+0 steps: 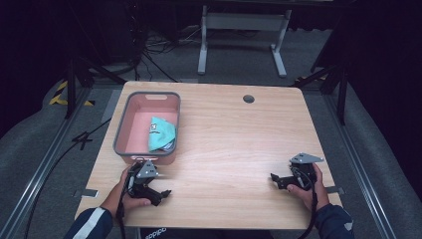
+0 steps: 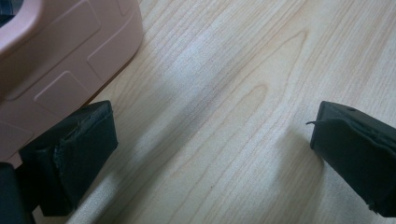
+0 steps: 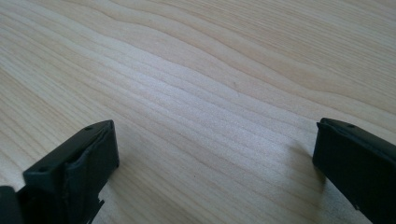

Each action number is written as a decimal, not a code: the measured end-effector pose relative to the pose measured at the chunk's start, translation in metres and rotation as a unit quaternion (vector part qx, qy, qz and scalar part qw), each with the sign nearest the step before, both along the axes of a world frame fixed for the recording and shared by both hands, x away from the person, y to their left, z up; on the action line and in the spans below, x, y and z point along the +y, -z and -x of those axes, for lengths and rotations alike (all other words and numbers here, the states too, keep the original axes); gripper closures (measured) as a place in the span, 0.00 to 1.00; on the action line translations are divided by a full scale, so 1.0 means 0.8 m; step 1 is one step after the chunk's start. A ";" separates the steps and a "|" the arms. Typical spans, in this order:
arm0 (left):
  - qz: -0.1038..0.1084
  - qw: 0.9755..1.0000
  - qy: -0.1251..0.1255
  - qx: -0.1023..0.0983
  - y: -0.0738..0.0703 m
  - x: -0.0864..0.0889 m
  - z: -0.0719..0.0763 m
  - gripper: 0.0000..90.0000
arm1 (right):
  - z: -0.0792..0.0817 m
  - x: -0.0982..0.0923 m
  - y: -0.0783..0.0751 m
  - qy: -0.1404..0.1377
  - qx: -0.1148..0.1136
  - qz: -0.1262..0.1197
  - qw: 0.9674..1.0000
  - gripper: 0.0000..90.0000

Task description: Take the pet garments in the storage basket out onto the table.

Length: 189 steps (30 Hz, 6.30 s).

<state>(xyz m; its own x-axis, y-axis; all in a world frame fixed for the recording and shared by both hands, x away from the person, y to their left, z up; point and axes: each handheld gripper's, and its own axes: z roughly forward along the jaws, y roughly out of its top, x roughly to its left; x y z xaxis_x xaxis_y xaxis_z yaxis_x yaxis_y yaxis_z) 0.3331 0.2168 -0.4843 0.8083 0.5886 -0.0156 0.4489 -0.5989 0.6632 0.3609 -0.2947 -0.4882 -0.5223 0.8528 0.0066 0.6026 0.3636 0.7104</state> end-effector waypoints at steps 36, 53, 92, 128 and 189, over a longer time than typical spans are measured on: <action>0.027 0.997 0.033 -0.060 -0.069 0.009 0.031 0.23 | 0.003 -0.002 0.000 -0.001 0.000 -0.001 1.000 0.01; 0.060 0.993 -0.007 -0.102 -0.128 0.034 0.016 0.22 | 0.003 -0.002 0.000 -0.001 0.000 0.000 1.000 0.01; -0.057 0.989 -0.127 0.046 -0.114 0.015 -0.191 0.20 | 0.003 -0.002 0.000 -0.001 0.000 0.000 1.000 0.01; -0.125 0.963 -0.120 0.206 -0.064 -0.016 -0.242 0.68 | 0.002 -0.003 0.000 -0.006 0.001 0.000 1.000 0.01; 0.040 0.996 -0.079 0.005 -0.206 0.002 -0.138 0.85 | 0.002 -0.011 0.000 -0.016 0.001 0.000 1.000 0.01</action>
<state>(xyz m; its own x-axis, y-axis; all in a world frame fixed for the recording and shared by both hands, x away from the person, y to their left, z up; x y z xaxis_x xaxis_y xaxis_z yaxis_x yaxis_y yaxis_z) 0.4438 0.2185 -0.3193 0.7056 0.7045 -0.0760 0.5404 -0.4657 0.7008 0.3591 -0.3034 -0.4880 -0.5500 0.8351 0.0077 0.5919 0.3833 0.7090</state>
